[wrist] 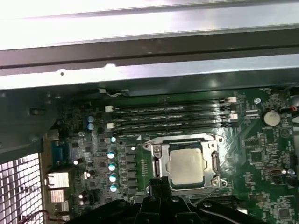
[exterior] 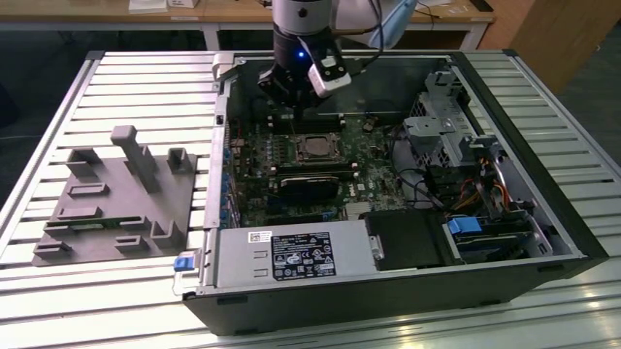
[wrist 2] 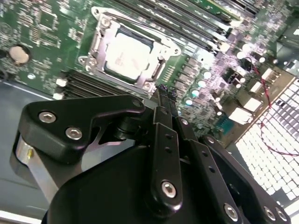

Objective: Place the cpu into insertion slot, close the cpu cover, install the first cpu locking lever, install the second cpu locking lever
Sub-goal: 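Install the first cpu locking lever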

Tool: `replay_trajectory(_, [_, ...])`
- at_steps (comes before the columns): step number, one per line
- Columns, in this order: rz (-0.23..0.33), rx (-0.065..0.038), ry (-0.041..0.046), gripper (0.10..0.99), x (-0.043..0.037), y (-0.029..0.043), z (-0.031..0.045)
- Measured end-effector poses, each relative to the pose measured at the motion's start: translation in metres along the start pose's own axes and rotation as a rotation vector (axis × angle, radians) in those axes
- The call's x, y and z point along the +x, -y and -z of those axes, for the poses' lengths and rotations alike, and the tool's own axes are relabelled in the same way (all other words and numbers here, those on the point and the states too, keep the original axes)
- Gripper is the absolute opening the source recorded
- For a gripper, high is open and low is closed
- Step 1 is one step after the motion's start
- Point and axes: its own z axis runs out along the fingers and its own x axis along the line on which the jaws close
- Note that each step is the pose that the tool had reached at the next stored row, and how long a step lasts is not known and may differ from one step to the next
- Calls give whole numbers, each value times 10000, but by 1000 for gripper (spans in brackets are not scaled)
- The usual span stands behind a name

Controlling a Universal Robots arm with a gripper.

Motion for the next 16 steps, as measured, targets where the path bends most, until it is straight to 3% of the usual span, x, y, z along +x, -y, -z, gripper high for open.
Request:
replay_trajectory(11, [137,-2,1,106,211,-57,-58])
replay_trajectory(16, [240,-4,-2,106,266,-100,-91])
